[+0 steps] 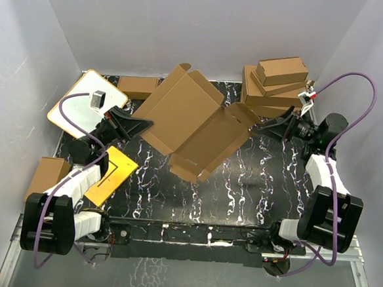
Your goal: Fold the paper box
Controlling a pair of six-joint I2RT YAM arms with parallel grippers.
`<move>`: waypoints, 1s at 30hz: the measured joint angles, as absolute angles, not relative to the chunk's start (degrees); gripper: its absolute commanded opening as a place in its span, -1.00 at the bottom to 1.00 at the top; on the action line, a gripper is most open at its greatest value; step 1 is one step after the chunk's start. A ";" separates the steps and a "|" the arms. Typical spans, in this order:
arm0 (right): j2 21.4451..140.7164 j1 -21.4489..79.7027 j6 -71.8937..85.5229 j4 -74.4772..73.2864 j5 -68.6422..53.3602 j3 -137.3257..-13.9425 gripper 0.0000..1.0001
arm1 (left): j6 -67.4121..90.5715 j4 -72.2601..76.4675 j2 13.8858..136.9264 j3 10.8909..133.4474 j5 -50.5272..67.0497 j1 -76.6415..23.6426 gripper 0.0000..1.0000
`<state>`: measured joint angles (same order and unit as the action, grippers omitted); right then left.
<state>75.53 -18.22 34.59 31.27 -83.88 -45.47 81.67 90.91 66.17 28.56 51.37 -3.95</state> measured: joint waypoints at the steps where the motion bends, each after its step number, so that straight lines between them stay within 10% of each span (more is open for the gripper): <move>1: 75.75 -18.50 38.81 34.68 -83.55 -44.73 0.63 | 81.71 90.94 66.17 28.18 51.31 -3.95 -1.00; 30: 80.25 -12.64 63.37 58.57 -81.14 -38.68 0.21 | 86.76 91.11 68.38 26.96 48.64 -3.92 -1.00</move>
